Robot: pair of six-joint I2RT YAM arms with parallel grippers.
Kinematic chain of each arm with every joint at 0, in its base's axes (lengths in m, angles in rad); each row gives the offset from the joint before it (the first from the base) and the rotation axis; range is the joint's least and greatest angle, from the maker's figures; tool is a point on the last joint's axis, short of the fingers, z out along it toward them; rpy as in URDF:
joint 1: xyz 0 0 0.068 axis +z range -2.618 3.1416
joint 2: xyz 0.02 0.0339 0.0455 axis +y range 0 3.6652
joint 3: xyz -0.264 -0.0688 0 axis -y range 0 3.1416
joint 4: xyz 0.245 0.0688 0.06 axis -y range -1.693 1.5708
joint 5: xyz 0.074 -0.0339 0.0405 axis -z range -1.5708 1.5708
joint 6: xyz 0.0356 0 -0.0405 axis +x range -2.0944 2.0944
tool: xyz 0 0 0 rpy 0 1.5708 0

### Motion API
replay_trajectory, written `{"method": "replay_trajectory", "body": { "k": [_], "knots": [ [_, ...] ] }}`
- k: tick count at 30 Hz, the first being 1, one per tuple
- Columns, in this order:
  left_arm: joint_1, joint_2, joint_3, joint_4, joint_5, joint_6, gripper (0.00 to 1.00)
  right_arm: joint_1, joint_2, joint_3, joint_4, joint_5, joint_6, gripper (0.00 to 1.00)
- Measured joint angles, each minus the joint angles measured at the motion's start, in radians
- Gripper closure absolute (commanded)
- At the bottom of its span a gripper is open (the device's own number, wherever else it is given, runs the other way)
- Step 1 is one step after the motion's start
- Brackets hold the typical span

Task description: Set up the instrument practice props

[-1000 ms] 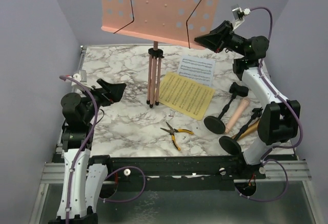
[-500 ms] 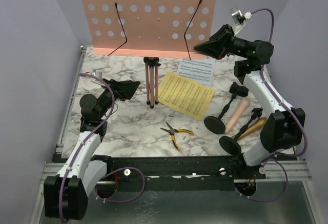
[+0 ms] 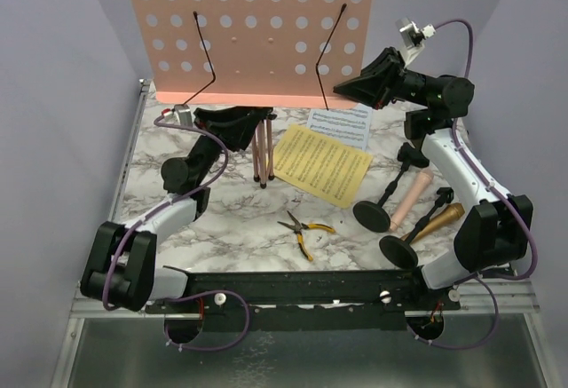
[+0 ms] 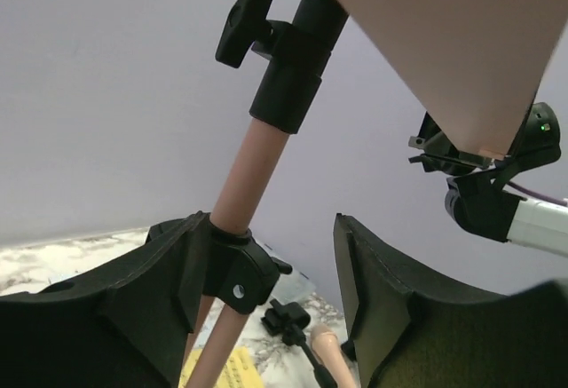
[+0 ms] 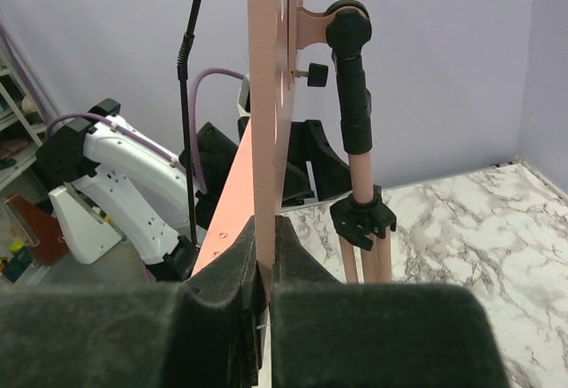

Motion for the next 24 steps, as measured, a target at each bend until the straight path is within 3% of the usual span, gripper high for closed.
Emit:
{"method": "replay_trajectory", "body": {
  "k": [5, 14, 24],
  "knots": [
    [-0.03, 0.092, 0.034, 0.106, -0.04, 0.011, 0.44, 0.001, 0.0, 0.0, -0.007, 0.007, 0.0, 1.0],
    [-0.148, 0.084, 0.054, 0.106, -0.289, 0.28, 0.58, 0.026, -0.003, 0.0, -0.039, 0.021, -0.024, 1.0],
    [-0.301, 0.08, 0.112, 0.069, -0.554, 0.627, 0.53, 0.037, -0.021, 0.0, -0.084, 0.026, -0.053, 1.0]
  ]
}}
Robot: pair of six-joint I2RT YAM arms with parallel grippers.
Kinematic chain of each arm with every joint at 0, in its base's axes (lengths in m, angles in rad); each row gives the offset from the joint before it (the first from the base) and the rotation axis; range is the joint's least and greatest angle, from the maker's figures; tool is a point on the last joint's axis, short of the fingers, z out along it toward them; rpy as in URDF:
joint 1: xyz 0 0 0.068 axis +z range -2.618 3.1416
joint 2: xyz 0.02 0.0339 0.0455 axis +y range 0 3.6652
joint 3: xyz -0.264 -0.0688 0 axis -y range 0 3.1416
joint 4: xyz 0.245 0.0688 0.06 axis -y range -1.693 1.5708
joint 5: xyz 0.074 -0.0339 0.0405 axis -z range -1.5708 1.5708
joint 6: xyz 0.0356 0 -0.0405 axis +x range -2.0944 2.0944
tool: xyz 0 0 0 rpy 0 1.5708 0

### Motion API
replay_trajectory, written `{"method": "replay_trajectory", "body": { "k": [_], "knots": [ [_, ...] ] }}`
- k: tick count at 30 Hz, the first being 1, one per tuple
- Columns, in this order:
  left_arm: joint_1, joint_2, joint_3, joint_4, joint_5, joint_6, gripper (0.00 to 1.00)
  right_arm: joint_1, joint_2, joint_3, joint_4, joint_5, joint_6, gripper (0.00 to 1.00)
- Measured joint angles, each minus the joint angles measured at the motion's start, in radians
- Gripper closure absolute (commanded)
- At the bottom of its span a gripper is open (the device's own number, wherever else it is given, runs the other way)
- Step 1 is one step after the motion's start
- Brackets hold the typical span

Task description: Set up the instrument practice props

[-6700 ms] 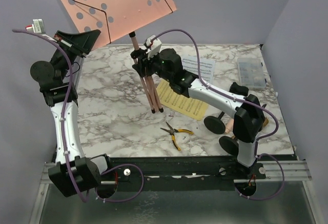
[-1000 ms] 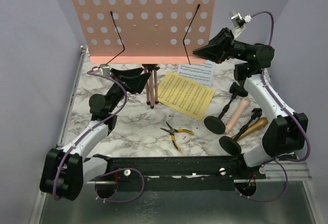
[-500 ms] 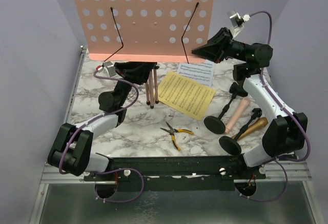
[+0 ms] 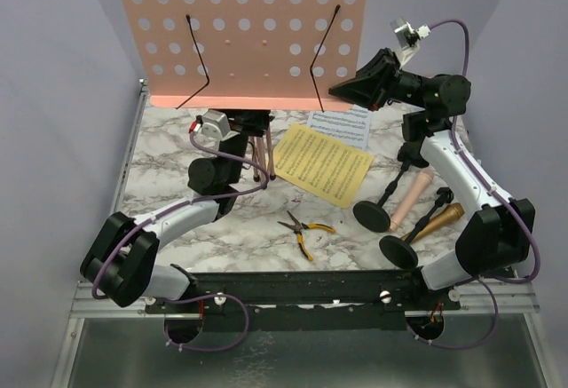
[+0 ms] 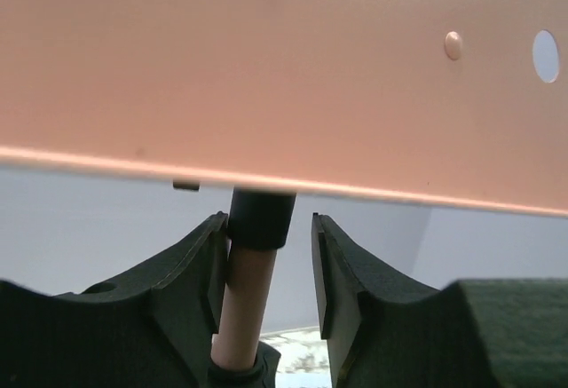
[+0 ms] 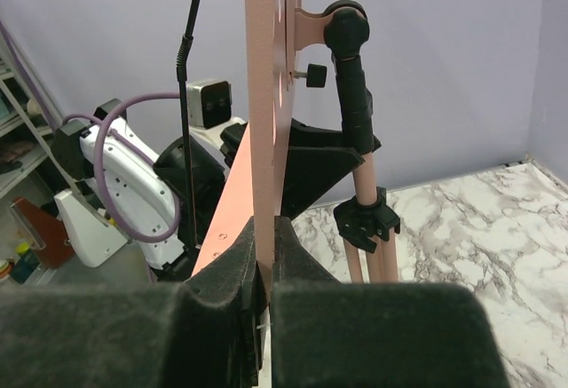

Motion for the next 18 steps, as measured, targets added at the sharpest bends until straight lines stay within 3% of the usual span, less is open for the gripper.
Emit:
{"method": "replay_trajectory", "body": {
  "k": [8, 10, 13, 17, 18],
  "knots": [
    [-0.048, 0.039, 0.112, -0.074, -0.092, 0.213, 0.57, 0.008, -0.019, -0.001, -0.052, 0.02, -0.023, 1.0],
    [-0.049, 0.042, 0.121, -0.088, -0.095, 0.243, 0.66, 0.013, -0.026, -0.006, -0.069, 0.034, -0.03, 1.0],
    [-0.047, 0.043, 0.13, -0.108, -0.1, 0.283, 0.91, 0.02, -0.04, -0.013, -0.095, 0.051, -0.047, 1.0],
    [-0.048, 0.034, 0.135, -0.141, -0.097, 0.314, 1.0, 0.03, -0.061, -0.024, -0.15, 0.08, -0.087, 0.99],
    [-0.048, 0.027, 0.135, -0.154, -0.096, 0.324, 1.0, 0.033, -0.07, -0.028, -0.169, 0.089, -0.101, 0.9]
  ]
}}
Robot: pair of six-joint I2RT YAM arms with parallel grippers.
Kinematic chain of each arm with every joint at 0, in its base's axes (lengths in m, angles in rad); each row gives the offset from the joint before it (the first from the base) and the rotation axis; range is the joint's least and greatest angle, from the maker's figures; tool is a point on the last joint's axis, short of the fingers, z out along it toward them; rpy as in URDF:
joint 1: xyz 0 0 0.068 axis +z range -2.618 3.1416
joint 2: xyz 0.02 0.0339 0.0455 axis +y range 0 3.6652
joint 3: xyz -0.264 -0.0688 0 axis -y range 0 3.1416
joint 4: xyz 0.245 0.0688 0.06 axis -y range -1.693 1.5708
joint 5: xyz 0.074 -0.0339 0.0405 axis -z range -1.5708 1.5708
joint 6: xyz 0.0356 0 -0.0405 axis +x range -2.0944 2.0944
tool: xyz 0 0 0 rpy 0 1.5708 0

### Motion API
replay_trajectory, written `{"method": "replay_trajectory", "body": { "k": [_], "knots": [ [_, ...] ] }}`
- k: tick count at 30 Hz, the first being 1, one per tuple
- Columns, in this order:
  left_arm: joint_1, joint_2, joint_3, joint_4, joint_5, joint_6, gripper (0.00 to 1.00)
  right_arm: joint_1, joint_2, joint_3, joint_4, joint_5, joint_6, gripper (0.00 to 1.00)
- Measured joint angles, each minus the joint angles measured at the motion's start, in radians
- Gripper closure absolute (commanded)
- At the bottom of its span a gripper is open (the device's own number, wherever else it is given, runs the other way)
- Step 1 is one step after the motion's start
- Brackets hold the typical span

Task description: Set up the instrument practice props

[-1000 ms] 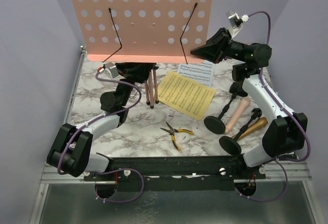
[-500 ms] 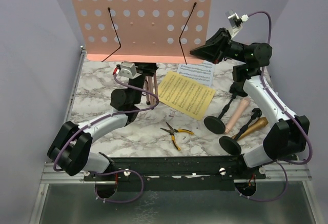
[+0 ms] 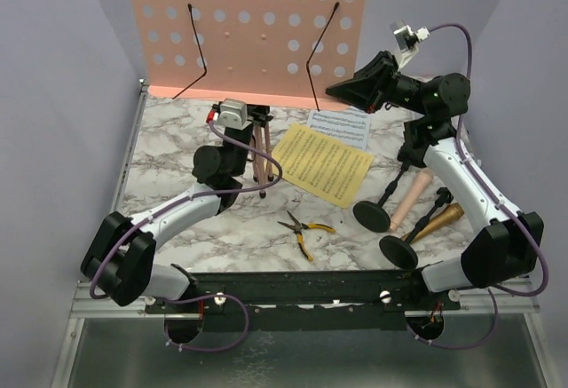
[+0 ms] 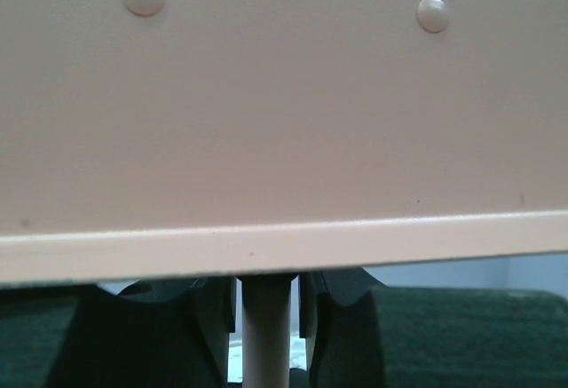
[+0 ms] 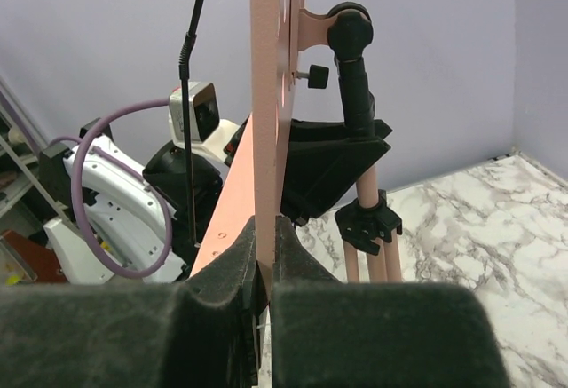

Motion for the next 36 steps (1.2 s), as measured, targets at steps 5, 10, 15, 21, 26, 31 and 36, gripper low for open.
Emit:
{"method": "replay_trajectory", "body": {
  "k": [5, 10, 15, 21, 26, 31, 36],
  "knots": [
    [-0.003, -0.063, -0.021, -0.077, 0.048, 0.007, 1.0, 0.032, -0.05, -0.001, -0.104, 0.077, -0.052, 0.6],
    [-0.022, -0.121, -0.068, -0.092, 0.118, 0.029, 1.0, 0.045, -0.101, 0.01, -0.23, 0.158, -0.099, 0.39],
    [-0.025, -0.167, -0.098, -0.102, 0.122, 0.04, 1.0, 0.051, -0.14, 0.031, -0.391, 0.233, -0.167, 0.16],
    [-0.026, -0.216, -0.124, -0.121, 0.122, 0.038, 1.0, 0.051, -0.267, 0.029, -0.602, 0.378, -0.267, 0.0],
    [-0.025, -0.236, -0.13, -0.134, 0.111, 0.042, 1.0, 0.051, -0.412, 0.03, -0.802, 0.509, -0.368, 0.0],
    [-0.025, -0.239, -0.132, -0.136, 0.099, 0.042, 1.0, 0.051, -0.61, -0.05, -0.883, 0.65, -0.463, 0.0],
    [-0.019, -0.242, -0.132, -0.139, 0.095, 0.026, 1.0, 0.051, -0.764, -0.325, -0.784, 0.813, -0.485, 0.0]
  ]
}}
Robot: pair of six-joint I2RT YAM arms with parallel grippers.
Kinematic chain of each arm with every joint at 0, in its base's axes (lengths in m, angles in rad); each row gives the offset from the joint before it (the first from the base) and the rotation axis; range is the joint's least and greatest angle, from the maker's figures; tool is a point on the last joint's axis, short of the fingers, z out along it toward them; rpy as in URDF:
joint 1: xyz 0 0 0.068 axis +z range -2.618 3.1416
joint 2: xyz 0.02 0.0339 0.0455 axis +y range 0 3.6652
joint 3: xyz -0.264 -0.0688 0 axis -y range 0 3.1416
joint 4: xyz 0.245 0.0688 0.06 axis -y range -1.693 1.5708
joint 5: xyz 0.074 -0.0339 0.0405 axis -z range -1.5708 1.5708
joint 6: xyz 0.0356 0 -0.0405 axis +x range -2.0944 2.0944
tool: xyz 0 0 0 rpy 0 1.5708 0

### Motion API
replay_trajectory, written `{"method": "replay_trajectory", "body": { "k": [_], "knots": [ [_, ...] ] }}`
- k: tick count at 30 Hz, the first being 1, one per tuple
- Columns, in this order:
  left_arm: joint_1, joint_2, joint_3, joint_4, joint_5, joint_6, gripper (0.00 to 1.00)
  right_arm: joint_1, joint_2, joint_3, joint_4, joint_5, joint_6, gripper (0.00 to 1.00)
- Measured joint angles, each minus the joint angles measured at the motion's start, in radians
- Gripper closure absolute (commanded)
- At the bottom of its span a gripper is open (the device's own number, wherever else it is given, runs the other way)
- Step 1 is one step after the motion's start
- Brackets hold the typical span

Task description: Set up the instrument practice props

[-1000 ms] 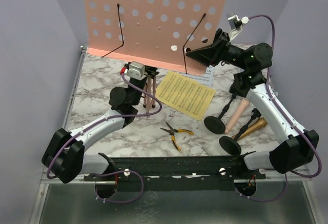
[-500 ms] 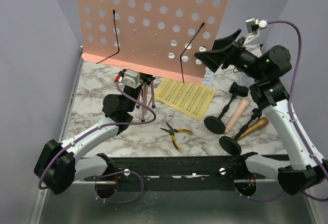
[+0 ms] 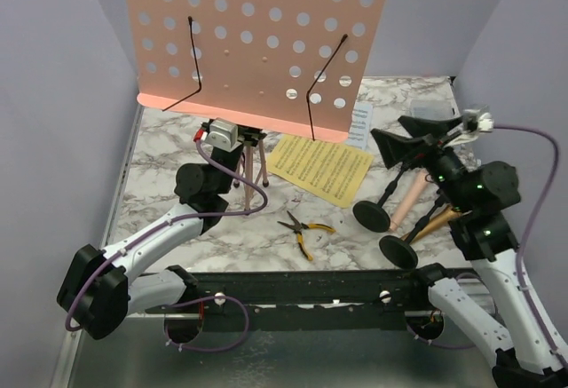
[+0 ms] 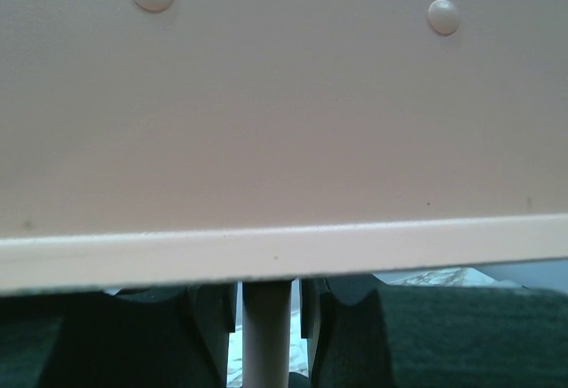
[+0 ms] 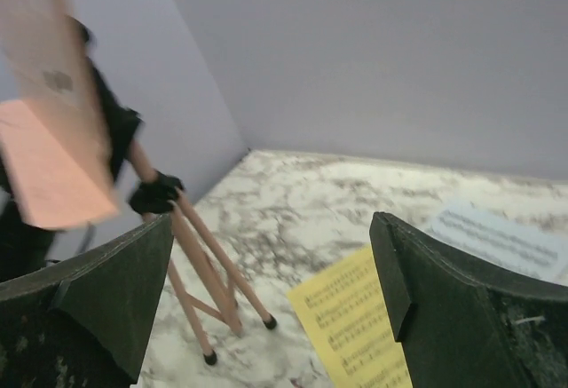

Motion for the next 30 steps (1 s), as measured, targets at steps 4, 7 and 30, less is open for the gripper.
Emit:
{"method": "replay_trajectory", "body": {
  "k": [4, 7, 30],
  "knots": [
    [0.006, -0.01, -0.001, -0.013, -0.001, -0.017, 1.0, 0.0, 0.021, -0.267, 0.12, 0.069, -0.003, 0.0],
    [0.012, -0.019, -0.003, -0.02, -0.004, -0.023, 1.0, 0.0, 0.148, -0.354, 0.192, 0.051, 0.022, 0.0],
    [0.116, -0.098, -0.037, -0.071, 0.008, -0.102, 1.0, 0.583, 1.084, -0.043, 0.83, 0.418, -0.153, 0.46]
  ]
}}
